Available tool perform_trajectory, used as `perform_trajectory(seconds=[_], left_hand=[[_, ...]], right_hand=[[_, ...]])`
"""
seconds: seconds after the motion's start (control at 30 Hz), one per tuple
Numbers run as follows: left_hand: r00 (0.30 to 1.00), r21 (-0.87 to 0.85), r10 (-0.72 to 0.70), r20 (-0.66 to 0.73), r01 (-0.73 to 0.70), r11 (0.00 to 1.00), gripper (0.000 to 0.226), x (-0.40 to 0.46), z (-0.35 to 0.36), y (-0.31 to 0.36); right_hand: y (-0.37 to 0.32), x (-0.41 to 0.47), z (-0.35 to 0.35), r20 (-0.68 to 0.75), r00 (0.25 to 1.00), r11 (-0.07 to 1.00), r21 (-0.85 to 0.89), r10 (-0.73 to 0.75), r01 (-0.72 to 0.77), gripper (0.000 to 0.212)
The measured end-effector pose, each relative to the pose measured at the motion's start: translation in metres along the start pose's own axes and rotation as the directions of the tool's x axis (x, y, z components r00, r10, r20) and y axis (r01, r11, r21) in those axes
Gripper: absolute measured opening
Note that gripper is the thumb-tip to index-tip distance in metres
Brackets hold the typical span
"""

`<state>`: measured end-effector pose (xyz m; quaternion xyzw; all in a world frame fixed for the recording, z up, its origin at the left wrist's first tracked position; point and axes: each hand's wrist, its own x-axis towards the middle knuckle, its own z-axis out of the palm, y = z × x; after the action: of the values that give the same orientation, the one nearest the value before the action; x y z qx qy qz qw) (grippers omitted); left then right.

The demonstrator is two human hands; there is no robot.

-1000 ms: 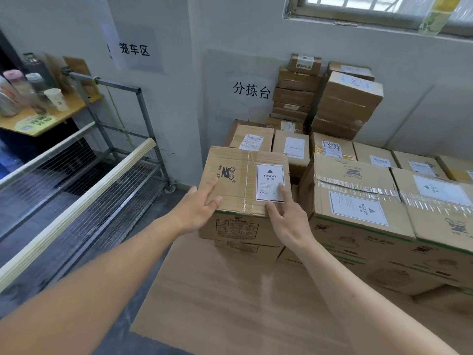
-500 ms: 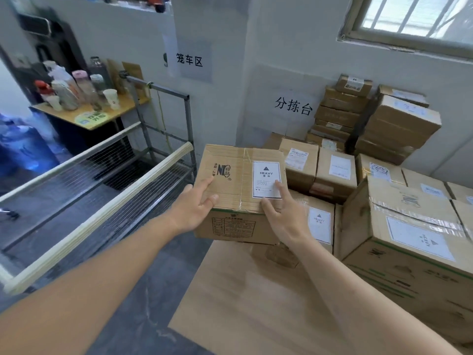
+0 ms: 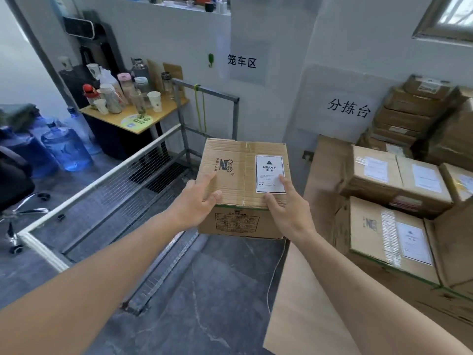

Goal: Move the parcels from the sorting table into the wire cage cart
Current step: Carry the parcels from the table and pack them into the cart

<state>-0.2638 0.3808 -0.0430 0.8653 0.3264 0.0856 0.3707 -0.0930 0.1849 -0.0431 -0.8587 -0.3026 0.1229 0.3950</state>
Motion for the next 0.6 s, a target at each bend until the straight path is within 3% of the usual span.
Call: perform_trajectory(seconds=[0.27, 0.6], left_hand=[[0.997, 0.000, -0.074, -0.013, 0.074, 0.997, 0.063, 0.047, -0.052, -0.069], [0.982, 0.017, -0.190, -0.022, 0.190, 0.982, 0.062, 0.174, -0.078, -0.128]], right_hand=[[-0.048, 0.060, 0.077, 0.088, 0.996, 1.000, 0.004, -0.004, 0.003, 0.069], [-0.058, 0.207, 0.157, 0.213, 0.977, 1.000, -0.007, 0.018, -0.017, 0.070]])
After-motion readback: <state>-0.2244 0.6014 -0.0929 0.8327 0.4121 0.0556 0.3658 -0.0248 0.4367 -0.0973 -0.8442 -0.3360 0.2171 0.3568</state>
